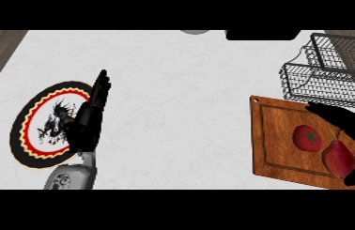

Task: Pick the tomato from the cutting board and place it in the tiered basket

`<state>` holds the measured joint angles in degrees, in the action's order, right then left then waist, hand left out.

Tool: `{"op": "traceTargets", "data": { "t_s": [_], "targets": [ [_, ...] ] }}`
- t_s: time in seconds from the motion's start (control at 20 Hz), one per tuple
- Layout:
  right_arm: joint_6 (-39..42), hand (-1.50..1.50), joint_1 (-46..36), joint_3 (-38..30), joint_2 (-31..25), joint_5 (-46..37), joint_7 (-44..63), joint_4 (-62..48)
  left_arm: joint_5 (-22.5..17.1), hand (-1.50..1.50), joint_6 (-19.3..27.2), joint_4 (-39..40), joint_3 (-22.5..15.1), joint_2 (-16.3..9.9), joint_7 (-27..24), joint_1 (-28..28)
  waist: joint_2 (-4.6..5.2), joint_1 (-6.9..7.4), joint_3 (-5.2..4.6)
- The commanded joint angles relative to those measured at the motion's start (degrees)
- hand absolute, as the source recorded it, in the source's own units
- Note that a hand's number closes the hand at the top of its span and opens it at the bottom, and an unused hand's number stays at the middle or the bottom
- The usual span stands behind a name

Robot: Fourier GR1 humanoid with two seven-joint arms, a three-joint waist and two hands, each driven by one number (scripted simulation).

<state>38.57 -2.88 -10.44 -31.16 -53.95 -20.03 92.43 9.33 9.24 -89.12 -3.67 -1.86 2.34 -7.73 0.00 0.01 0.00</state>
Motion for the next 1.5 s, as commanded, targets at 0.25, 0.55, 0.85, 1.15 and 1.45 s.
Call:
{"op": "traceTargets", "data": {
  "t_s": [0.25, 0.55, 0.85, 1.15, 1.45],
  "targets": [
    [1.5, -1.5, -1.4, 1.2, 3.9, -1.7, 3.3, 0.2, 1.2, 0.0, -0.4, -7.4, -2.8, 1.0, 2.9, 5.5, -0.09, 0.05, -0.01],
    [-2.7, -1.5, -2.0, 1.7, 4.5, -3.3, -1.1, -5.6, 2.2, 0.0, 0.7, -2.2, -1.5, 1.1, 1.4, 0.6, -0.02, 0.03, 0.0],
    [-3.7, -1.5, 0.8, 2.4, 7.6, -3.6, 0.2, -3.9, -1.0, 0.0, -2.2, -2.5, 1.5, -1.1, 1.8, 0.4, -0.04, -0.07, 0.0],
    [-11.9, 1.5, 0.1, 0.4, 10.0, -3.3, -1.8, -8.5, 1.1, 0.0, -0.2, -1.1, 0.1, 0.7, 1.7, -0.5, -0.02, -0.07, 0.01],
    [-23.9, 1.5, -1.3, 1.8, 7.2, -8.7, -8.1, -12.5, 0.9, 0.0, 0.0, 0.4, 0.8, 1.0, 2.5, -3.3, 0.01, -0.14, 0.01]
  ]
}}
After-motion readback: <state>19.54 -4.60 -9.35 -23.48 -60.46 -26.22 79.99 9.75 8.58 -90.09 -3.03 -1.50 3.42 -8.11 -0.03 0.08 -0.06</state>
